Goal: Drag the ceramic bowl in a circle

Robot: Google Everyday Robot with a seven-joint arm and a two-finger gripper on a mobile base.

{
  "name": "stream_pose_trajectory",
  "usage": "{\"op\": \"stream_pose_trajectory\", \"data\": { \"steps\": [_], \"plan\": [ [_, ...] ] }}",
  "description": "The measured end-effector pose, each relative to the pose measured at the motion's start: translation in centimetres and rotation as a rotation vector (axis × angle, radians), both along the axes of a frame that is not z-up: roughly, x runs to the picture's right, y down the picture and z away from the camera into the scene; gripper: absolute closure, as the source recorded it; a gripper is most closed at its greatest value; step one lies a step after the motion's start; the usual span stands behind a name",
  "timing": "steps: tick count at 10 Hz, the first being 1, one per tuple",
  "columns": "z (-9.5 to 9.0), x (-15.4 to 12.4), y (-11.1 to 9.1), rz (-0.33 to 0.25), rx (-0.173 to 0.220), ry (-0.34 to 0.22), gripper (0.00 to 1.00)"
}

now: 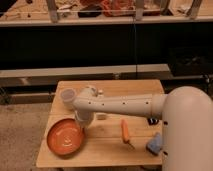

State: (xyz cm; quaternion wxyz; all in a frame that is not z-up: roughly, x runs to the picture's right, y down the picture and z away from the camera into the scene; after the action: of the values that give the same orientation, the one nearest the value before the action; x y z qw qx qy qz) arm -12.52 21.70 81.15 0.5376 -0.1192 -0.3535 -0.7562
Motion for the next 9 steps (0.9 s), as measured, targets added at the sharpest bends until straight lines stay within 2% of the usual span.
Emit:
{"op": "stream_pose_trajectory", "data": {
  "steps": [2, 4, 9],
  "plan": [
    [0.3, 0.3, -0.4, 0.044, -0.01, 0.014, 0.99],
    [0.9, 2.7, -1.1, 0.1, -0.014, 0.04, 0.99],
    [1.8, 4.4, -2.4, 0.167, -0.023, 0.071, 0.99]
  ]
}}
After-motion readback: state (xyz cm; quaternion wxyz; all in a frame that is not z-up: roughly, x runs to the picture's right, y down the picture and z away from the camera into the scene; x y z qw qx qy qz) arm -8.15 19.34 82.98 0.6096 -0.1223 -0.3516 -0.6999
